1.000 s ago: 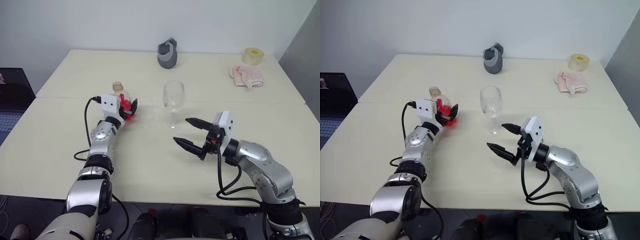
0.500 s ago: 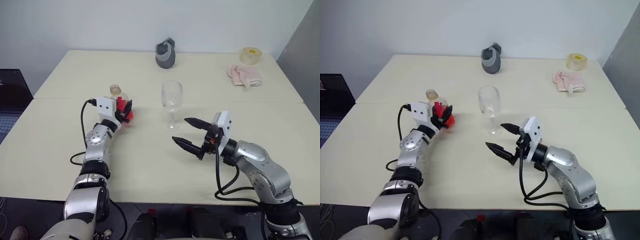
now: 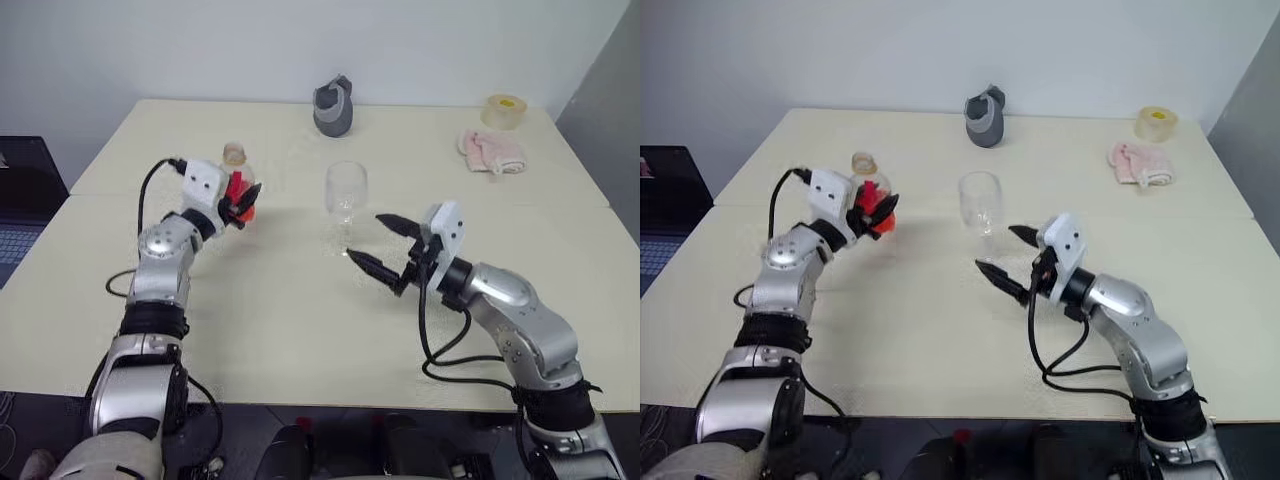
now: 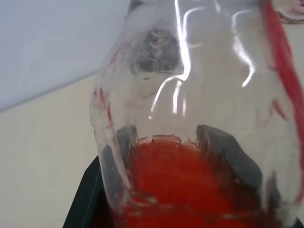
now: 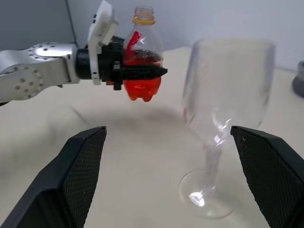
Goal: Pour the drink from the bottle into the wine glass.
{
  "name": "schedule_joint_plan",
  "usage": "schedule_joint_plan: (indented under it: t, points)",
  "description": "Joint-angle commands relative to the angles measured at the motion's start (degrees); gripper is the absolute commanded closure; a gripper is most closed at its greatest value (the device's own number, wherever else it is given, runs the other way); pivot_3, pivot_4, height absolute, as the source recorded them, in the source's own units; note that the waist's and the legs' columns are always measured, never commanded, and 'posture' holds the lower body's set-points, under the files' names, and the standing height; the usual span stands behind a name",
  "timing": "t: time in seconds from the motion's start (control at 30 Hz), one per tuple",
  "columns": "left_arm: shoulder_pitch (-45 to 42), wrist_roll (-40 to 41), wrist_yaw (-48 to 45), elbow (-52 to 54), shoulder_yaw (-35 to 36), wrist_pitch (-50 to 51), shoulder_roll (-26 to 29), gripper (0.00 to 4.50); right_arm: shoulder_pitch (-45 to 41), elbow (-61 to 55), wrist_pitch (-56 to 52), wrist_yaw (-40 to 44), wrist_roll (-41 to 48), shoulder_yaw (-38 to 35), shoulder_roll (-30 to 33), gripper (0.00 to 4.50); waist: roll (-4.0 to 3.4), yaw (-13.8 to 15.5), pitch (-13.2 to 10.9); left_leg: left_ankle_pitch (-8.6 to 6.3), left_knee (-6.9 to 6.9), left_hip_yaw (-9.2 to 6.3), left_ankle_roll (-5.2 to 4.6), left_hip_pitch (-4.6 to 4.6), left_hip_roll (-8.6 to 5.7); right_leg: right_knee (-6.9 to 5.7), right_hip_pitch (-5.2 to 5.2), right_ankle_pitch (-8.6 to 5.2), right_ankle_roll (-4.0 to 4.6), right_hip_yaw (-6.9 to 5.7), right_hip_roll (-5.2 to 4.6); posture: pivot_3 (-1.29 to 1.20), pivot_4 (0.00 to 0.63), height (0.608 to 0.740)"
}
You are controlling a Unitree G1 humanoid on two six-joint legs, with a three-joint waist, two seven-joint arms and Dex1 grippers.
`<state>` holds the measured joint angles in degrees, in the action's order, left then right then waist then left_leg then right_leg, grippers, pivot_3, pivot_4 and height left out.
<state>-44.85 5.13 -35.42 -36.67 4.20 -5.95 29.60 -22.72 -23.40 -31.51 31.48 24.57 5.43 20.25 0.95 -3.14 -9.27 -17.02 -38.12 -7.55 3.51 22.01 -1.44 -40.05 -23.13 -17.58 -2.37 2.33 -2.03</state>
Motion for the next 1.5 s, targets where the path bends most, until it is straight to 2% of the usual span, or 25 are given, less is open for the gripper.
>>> schedule_joint_plan:
  t: [0.03, 0.27, 0.47, 0.63, 0.87, 1.5]
  points:
    - [-4.55, -2.94, -3.12, -1.52, -2.98, -3.97, 1.24, 2.69, -2.3, -0.65, -0.91, -1.71, 0.59, -1.56, -0.76, 0.0, 0.0, -0.02, 0.0, 0.0, 0.01, 0.01, 0.0, 0.01, -0.01, 0.01, -0.01, 0.0, 0.0, 0.0, 0.0, 0.0, 0.15, 0.74]
    - [-14.14, -11.87, -4.76, -13.23, -9.81, -17.11, 2.98, 2.69, -6.03, 1.75, -1.27, -2.51, 0.42, -1.68, -1.88, 0.0, 0.01, -0.31, -0.01, 0.0, 0.03, 0.05, -0.01, 0.01, -0.3, -0.02, -0.07, 0.0, 0.0, 0.02, 0.05, 0.0, 0.15, 0.74]
    - [-23.48, -17.85, -1.75, -24.15, -13.2, -25.12, 3.33, 2.69, -9.86, 3.56, -2.38, -4.5, 0.6, -1.98, -4.57, 0.0, 0.01, -0.46, -0.01, 0.0, 0.04, 0.04, -0.01, 0.04, -0.31, -0.04, -0.11, 0.0, 0.0, 0.02, 0.03, 0.0, 0.15, 0.74]
    - [-27.43, -21.22, 0.02, -29.35, -14.81, -29.14, 3.55, 2.69, -10.72, 4.1, -2.1, -4.55, -0.14, -1.77, -4.94, 0.0, 0.01, -0.6, -0.01, 0.0, 0.03, 0.04, -0.01, 0.06, -0.35, -0.04, -0.12, 0.0, 0.0, 0.02, 0.01, 0.0, 0.15, 0.74]
    - [-30.19, -25.64, 3.0, -31.85, -17.16, -33.24, 3.61, 2.69, -11.24, 5.67, -1.05, -4.7, -1.27, -1.17, -6.2, 0.0, 0.01, -1.01, -0.01, 0.0, 0.03, 0.01, -0.01, 0.08, -0.37, -0.06, -0.14, 0.0, 0.0, 0.01, 0.01, 0.0, 0.15, 0.74]
    - [-33.27, -29.59, 5.92, -34.5, -19.93, -37.41, 1.89, 2.69, -11.96, 7.28, -0.07, -4.24, -3.08, -1.38, -6.95, 0.0, 0.01, -1.66, -0.01, 0.01, 0.03, 0.0, -0.02, 0.09, -0.38, -0.14, -0.17, 0.0, 0.0, 0.01, -0.01, 0.0, 0.15, 0.74]
